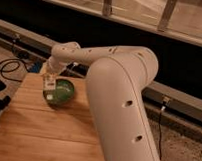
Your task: Place the bottle in the ceramic bowl
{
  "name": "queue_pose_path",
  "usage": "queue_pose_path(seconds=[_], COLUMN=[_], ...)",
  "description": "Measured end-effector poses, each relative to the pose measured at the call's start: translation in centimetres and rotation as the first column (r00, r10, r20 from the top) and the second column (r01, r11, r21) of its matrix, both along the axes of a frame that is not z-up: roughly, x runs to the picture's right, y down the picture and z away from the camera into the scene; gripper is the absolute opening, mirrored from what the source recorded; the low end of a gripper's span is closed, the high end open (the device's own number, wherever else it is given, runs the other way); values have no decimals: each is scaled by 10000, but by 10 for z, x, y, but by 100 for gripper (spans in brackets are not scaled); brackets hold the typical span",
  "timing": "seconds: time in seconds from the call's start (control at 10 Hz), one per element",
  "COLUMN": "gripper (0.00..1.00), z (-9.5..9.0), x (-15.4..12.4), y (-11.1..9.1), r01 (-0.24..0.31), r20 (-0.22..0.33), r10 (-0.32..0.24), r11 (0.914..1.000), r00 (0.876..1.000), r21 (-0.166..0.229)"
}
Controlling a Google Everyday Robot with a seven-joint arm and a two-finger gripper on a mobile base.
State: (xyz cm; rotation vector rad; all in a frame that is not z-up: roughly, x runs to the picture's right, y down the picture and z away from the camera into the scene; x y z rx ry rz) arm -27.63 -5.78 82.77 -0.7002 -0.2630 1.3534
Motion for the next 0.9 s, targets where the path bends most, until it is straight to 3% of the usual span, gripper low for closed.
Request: queue_pose_path(seconds=[0.4, 0.9], gripper=[80, 80], z=[10, 8], x=[52, 47], y=[3, 4], r01=[-884, -851], r20=[-856, -794], r10=[872, 839], r11=[9960, 9963], r00=[9925, 9933], r21=[-101, -125])
